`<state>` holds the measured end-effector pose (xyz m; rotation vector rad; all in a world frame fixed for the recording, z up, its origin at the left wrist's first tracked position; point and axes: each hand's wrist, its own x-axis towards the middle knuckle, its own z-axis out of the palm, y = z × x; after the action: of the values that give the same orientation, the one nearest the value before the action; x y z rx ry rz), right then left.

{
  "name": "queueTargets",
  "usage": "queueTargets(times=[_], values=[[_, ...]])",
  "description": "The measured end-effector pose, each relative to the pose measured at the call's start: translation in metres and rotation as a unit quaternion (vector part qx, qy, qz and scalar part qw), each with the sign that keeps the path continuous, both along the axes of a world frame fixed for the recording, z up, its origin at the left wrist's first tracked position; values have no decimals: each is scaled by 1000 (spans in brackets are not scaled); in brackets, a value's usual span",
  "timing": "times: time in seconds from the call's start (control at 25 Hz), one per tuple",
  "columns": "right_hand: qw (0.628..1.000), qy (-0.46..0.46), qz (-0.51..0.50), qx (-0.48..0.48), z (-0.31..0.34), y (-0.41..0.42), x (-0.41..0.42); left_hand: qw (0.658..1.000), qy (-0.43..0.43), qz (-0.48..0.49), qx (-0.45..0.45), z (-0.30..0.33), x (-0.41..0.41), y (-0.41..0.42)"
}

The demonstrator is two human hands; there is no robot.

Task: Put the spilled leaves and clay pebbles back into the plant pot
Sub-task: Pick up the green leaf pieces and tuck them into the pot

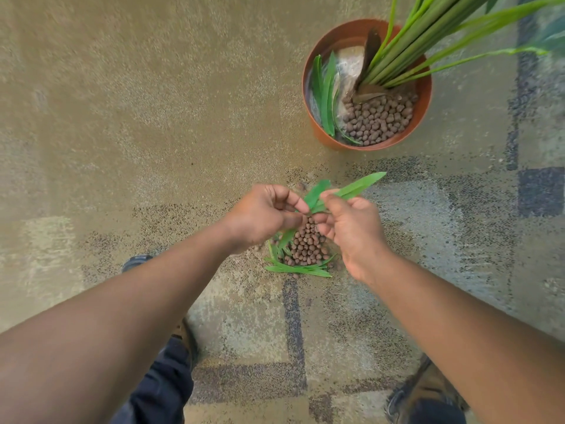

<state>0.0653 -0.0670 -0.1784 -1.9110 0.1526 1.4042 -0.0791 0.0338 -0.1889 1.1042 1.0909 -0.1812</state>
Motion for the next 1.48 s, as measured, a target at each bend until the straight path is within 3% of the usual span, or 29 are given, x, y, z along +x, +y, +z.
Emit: queueTargets(times=[0.2, 0.28, 0.4, 0.52, 0.68, 0.8, 0.96, 1.08, 1.24, 1.4, 1.48], values=[[986, -124, -83, 73, 27, 18, 52, 991, -69, 89, 66, 32, 34, 25], [978, -181, -61, 79, 30, 30, 79, 978, -100, 116, 144, 41, 56, 35], [967, -251, 30, 34, 24, 52, 113, 953, -76, 96, 278, 41, 92, 55], [935, -323, 147, -17, 11, 71, 135, 933, 12, 31, 360, 26, 120, 77], [851, -394, 338, -78, -1, 90, 142, 899, 89, -142, 404, 13, 137, 94], [813, -439, 367, -108, -8, 96, 143, 866, 112, -233, 427, 7, 140, 99], [851, -429, 299, -54, -16, 87, 141, 828, 111, -323, 445, 2, 136, 94], [858, -427, 286, -6, -24, 71, 138, 818, 112, -342, 448, -3, 131, 89], [864, -414, 282, 44, -33, 57, 133, 764, 89, -410, 490, -9, 126, 79], [822, -479, 304, 53, -33, 47, 120, 804, 27, -302, 511, -2, 105, 69], [806, -505, 300, 73, -31, 35, 106, 793, 3, -256, 553, 0, 86, 53]])
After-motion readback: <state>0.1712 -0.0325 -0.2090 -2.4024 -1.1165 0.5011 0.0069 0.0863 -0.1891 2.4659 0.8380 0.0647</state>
